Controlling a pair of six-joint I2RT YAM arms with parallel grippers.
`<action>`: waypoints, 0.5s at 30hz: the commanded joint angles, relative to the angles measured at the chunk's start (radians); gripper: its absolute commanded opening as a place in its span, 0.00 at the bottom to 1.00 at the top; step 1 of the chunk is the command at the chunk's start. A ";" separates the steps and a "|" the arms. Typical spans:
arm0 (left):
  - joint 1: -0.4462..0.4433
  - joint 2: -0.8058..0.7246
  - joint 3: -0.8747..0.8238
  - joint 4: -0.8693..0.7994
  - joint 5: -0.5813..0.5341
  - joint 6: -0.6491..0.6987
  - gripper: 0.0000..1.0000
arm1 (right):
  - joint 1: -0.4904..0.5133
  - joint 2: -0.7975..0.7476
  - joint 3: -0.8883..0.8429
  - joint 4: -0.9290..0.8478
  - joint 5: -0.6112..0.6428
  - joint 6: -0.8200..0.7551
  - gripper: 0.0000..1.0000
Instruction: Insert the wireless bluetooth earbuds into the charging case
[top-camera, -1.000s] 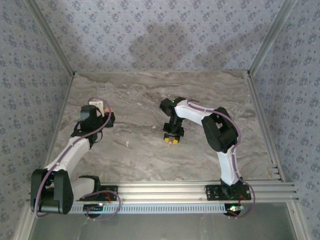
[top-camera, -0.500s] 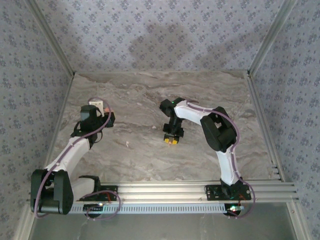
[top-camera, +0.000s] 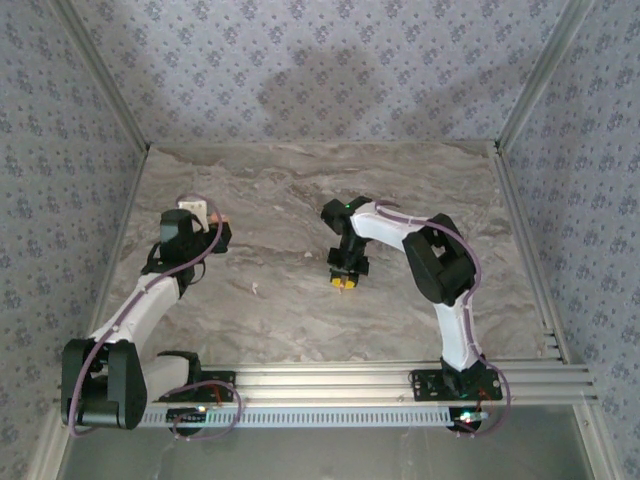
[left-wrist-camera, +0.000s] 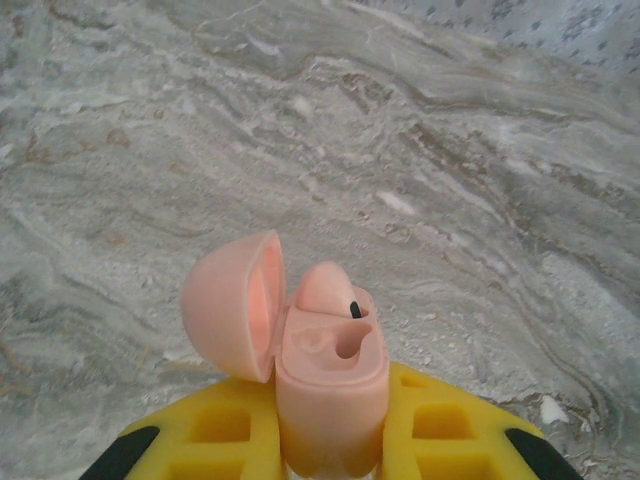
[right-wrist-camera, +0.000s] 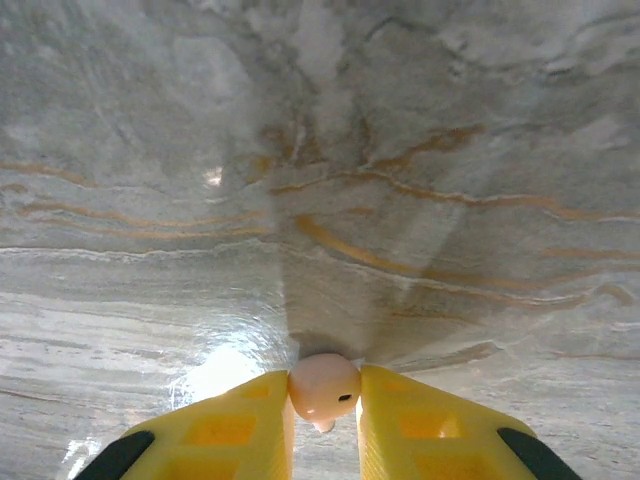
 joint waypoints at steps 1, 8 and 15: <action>0.006 -0.039 -0.017 0.105 0.086 0.011 0.13 | -0.011 -0.075 -0.044 0.050 0.066 -0.002 0.22; -0.041 -0.081 -0.107 0.357 0.222 0.011 0.14 | -0.010 -0.280 -0.167 0.289 0.104 -0.024 0.21; -0.243 0.005 -0.120 0.579 0.227 0.136 0.12 | -0.023 -0.514 -0.313 0.590 0.173 -0.106 0.21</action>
